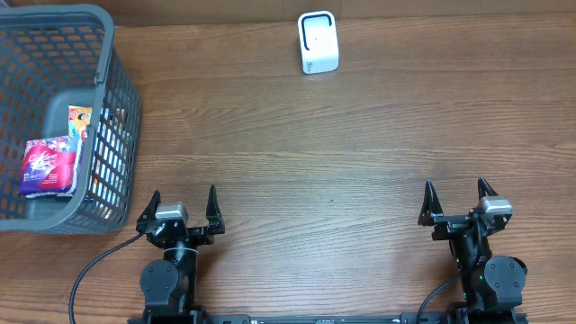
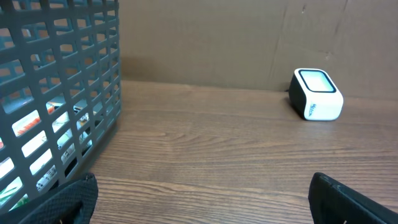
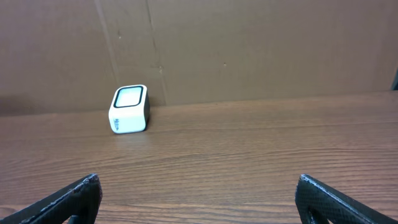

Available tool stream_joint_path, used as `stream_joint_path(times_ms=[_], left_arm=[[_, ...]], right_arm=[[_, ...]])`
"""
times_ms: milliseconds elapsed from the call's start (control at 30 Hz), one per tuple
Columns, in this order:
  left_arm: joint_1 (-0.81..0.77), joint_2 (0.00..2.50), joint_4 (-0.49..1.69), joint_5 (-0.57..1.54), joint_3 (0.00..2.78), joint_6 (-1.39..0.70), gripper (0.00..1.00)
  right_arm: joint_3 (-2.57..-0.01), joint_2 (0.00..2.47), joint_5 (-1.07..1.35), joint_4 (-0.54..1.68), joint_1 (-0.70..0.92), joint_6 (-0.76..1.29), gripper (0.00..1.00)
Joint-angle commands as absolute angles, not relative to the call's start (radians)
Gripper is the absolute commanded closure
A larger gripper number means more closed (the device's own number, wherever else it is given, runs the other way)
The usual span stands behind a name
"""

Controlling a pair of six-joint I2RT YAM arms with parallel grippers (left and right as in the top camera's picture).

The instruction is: Scan the item barcode

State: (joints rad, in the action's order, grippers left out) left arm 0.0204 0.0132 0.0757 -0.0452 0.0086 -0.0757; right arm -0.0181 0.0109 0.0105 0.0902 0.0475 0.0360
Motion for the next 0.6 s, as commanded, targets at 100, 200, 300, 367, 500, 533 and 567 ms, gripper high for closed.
stream_joint_path(times_ms=[100,200,300,367,500,533,567], left_arm=[[0.028,0.004,0.074,-0.052,0.005,-0.082,0.0],[0.028,0.004,0.074,-0.052,0.005,-0.082,0.0],[0.028,0.004,0.074,-0.052,0.005,-0.082,0.0],[0.028,0.004,0.074,-0.051,0.005,-0.082,0.0],[0.028,0.004,0.074,-0.052,0.005,-0.082,0.0],[0.028,0.004,0.074,-0.052,0.005,-0.082,0.0],[0.028,0.004,0.074,-0.052,0.005,-0.082,0.0]], right_arm=[[-0.008,0.003,0.001,0.084,0.046,0.033,0.0],[-0.008,0.003,0.001,0.084,0.046,0.033,0.0],[-0.008,0.003,0.001,0.084,0.046,0.033,0.0],[-0.008,0.003,0.001,0.084,0.046,0.033,0.0],[-0.008,0.003,0.001,0.084,0.046,0.033,0.0],[-0.008,0.003,0.001,0.084,0.046,0.033,0.0],[-0.008,0.003,0.001,0.084,0.046,0.033,0.0]])
